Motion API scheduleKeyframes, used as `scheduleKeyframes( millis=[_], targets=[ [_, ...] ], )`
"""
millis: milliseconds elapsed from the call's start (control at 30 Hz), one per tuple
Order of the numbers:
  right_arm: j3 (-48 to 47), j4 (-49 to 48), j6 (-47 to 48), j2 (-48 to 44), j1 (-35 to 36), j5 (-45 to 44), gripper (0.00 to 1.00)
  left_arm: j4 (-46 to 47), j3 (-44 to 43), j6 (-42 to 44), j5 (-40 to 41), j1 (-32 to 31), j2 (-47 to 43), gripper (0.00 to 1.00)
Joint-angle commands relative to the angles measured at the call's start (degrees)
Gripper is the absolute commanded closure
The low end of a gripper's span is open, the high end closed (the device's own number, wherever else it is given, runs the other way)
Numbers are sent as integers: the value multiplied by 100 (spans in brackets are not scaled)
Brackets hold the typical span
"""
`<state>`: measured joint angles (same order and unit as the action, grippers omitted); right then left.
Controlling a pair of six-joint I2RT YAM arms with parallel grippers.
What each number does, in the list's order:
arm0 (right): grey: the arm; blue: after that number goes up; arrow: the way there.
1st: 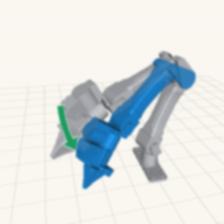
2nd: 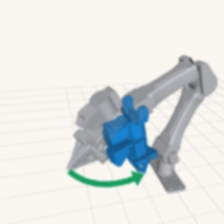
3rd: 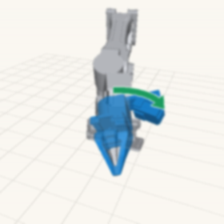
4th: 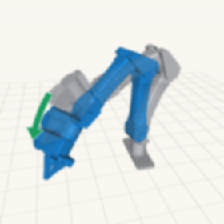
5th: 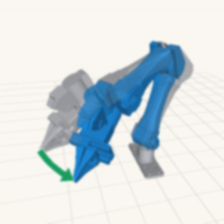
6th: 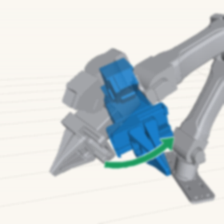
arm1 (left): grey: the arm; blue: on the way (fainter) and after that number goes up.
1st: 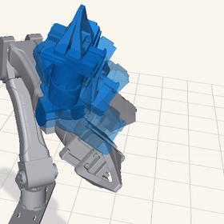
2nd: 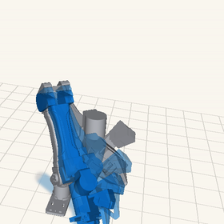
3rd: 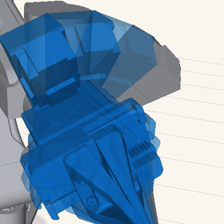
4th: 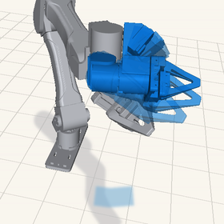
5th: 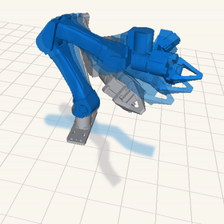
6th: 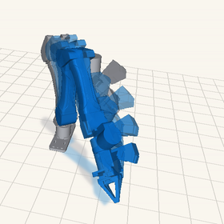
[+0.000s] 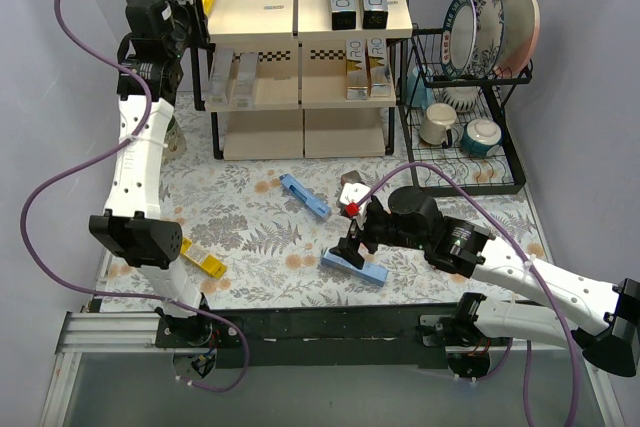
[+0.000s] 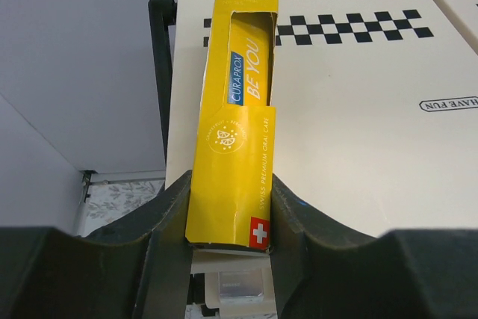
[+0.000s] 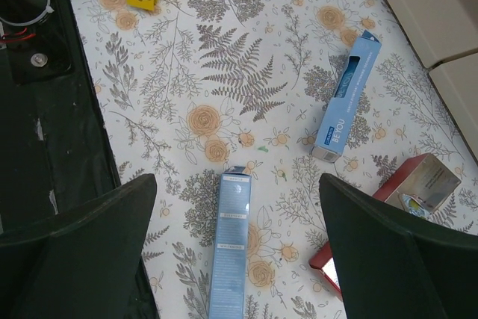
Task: Place and organize the toothpastes onto the shelf
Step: Place the toothpaste on the shelf.
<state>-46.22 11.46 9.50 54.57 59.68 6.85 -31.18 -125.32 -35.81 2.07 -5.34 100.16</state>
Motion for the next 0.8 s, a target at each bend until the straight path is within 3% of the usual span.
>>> scheduleKeyframes(
  millis=[0,100,333,567,767],
  targets=[
    [34,-355,-71,1,-18,132,2,270,-248,-75,-198,104,56,77],
    [34,-338,-80,19,-27,150,2,305,-309,-127,-496,104,135,77],
    [60,-347,-71,19,-27,79,2,358,-344,-180,-347,104,241,69],
    [104,-347,-71,19,-35,88,2,384,-309,-189,-295,104,215,48],
    [43,-312,-80,45,-35,132,2,455,-318,-251,-277,104,48,22]
  ],
)
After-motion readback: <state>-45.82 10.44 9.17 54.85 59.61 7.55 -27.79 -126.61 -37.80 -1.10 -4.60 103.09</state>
